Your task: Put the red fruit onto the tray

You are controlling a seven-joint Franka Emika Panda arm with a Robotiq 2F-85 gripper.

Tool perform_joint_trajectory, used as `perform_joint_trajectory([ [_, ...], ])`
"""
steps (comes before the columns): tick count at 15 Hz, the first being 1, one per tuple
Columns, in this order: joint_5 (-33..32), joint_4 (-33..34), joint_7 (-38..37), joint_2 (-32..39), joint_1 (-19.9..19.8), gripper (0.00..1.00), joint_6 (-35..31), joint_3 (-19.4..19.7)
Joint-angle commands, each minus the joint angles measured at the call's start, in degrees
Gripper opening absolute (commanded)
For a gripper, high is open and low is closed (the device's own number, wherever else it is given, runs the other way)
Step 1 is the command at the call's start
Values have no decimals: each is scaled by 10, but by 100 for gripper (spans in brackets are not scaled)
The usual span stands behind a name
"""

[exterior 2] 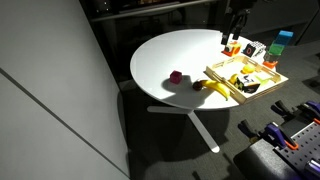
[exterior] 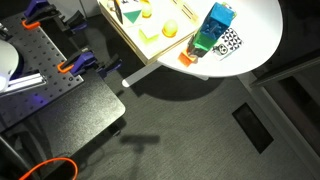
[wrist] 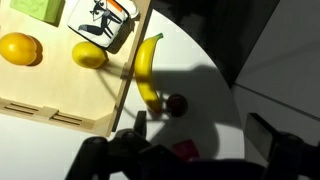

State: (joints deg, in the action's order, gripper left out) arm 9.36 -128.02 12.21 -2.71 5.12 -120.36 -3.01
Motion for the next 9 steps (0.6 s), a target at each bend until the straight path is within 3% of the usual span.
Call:
perform_joint_trajectory([
  [1,-18,31,34,42,1,100,4,-8],
  [5,-45,42,40,65,1,100,0,-17],
  [9,-32,32,31,58,-1,100,1,-19],
])
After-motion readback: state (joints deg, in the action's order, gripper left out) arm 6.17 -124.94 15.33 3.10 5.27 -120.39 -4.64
